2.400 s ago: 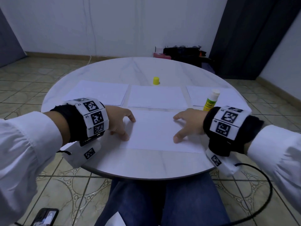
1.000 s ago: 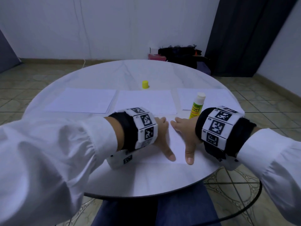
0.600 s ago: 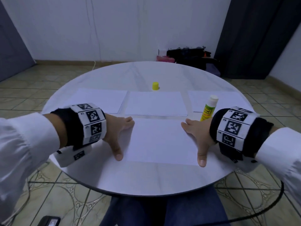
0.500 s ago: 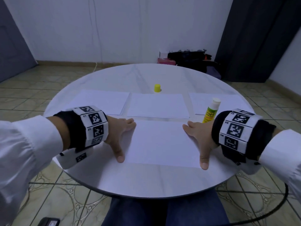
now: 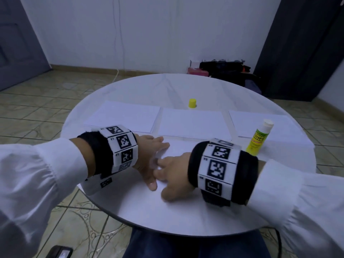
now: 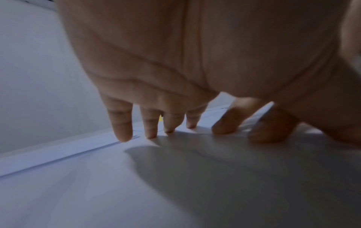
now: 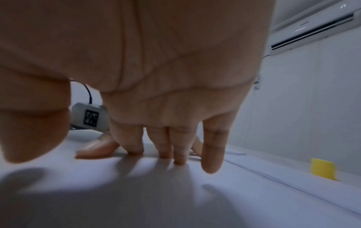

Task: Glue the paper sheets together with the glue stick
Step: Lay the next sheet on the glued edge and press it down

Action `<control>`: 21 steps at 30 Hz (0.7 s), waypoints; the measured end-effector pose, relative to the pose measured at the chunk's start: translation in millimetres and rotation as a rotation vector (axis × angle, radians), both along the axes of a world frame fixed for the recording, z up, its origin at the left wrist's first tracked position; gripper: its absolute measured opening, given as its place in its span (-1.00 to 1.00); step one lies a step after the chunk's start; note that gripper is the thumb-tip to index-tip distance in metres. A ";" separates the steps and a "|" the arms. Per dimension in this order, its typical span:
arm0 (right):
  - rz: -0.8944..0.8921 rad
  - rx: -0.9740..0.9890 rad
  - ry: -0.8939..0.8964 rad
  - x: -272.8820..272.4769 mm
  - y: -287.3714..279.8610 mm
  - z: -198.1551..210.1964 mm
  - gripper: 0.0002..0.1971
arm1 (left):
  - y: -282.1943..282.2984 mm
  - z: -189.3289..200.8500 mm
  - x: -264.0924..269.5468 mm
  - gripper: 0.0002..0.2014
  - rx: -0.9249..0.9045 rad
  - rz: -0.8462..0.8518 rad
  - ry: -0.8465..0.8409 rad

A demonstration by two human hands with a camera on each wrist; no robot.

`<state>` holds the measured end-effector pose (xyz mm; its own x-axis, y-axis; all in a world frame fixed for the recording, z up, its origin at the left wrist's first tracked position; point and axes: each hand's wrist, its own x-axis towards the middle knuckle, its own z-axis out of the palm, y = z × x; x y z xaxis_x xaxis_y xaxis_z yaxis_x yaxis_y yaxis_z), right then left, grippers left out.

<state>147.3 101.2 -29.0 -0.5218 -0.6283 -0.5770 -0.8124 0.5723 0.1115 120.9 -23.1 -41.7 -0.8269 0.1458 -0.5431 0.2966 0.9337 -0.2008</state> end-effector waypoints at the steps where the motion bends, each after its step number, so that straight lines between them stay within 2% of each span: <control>1: 0.010 0.000 0.014 -3.3 -3.7 -0.6 -0.35 | 0.5 0.3 -0.2 0.22 -0.016 -0.025 -0.007; 4: 0.023 0.003 0.022 -14.7 -2.4 -2.6 -0.24 | 0.0 2.4 0.0 0.15 -0.032 -0.060 -0.032; 9: -0.063 -0.006 -0.044 -36.3 24.1 -11.5 0.07 | -7.8 -5.2 -4.5 0.32 0.011 0.031 -0.009; 12: -0.161 0.013 -0.086 -48.6 50.4 -8.8 0.19 | -8.1 -1.7 -4.8 0.31 0.019 0.029 -0.011; 21: -0.346 0.110 -0.112 -63.6 118.3 -3.9 0.32 | -6.7 0.7 -5.8 0.30 0.018 0.029 -0.018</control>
